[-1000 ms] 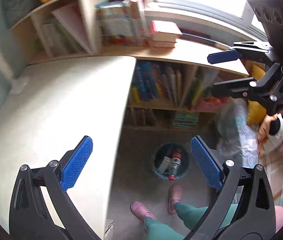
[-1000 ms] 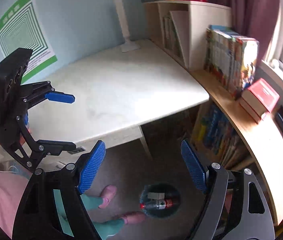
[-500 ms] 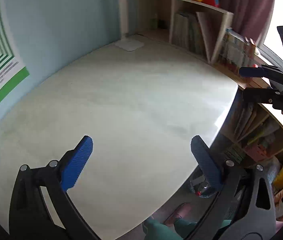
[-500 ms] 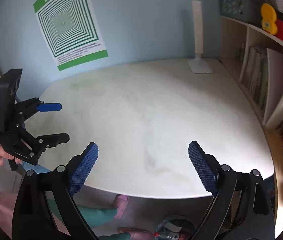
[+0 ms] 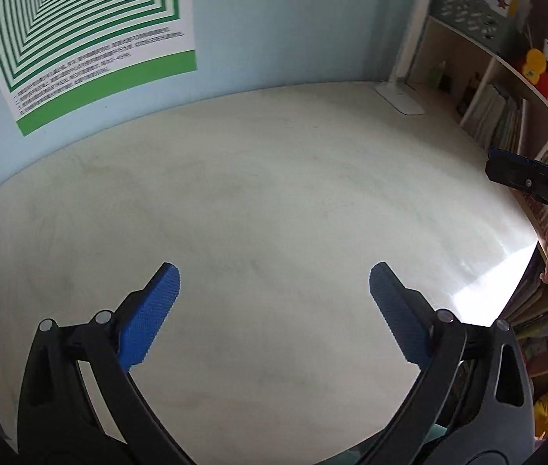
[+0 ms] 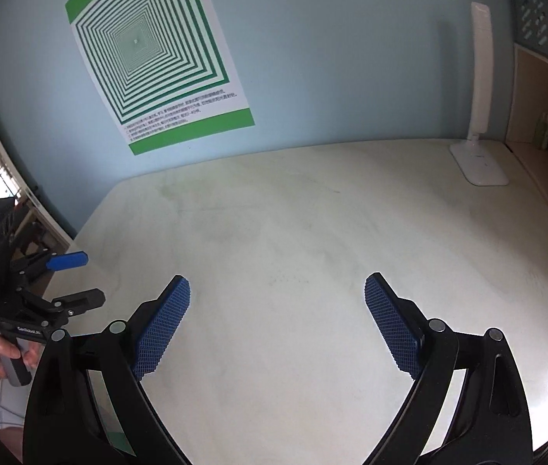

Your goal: Collect trash

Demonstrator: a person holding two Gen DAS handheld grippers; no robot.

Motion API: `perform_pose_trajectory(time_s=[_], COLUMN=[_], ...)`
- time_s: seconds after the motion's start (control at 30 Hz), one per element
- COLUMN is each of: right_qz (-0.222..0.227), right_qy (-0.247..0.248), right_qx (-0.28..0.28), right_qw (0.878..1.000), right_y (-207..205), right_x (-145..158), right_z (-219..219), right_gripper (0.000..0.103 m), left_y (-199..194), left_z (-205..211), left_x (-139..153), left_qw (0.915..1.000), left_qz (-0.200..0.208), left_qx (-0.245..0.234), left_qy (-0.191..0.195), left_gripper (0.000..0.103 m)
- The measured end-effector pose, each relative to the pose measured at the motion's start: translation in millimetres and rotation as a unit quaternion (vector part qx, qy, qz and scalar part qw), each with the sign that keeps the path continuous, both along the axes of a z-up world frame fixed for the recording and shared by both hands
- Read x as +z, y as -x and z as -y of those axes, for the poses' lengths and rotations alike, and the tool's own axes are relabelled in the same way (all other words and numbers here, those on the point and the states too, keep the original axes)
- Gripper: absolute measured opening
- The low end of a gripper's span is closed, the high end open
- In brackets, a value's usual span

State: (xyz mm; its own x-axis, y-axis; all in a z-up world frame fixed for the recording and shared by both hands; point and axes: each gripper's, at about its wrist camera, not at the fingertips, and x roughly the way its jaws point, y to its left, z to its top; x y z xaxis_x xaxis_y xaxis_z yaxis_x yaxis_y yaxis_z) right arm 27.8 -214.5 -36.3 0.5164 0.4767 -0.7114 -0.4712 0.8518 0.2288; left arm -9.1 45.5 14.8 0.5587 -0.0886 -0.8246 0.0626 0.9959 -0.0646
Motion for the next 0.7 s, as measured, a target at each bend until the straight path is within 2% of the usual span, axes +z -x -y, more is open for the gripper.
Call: perform_pose_trajectory(time_s=[0.17,0.33,0.53,0.7], right_qz=[-0.025,-0.033,-0.022,-0.013], right_qy=[0.009,0.021,0.040,0.046], right_qx=[0.034,0.073,0.127,0.144], right_qw=[0.999,0.997,0.991,0.988], right_y=[-26,-38,-50,-57], right_x=[-14,-18,-14,-13], right_z=[-49,-81,-101,-105], right_gripper=[0.091,0.091,0.091,0.091], left_y=[-8,-10,-5,-5], left_z=[-33,-51,-58,-58], left_x=[-4,-8,-10,-5], left_qw=[0.9987,0.9930,0.9832,0.9767], left_qz=[-0.009,-0.007,-0.004,0.015], left_qx=[0.049,0.117,0.182,0.214], left_qy=[0.002,0.012,0.007,0.014], left_gripper=[0.096,0.096,0.096,0.096])
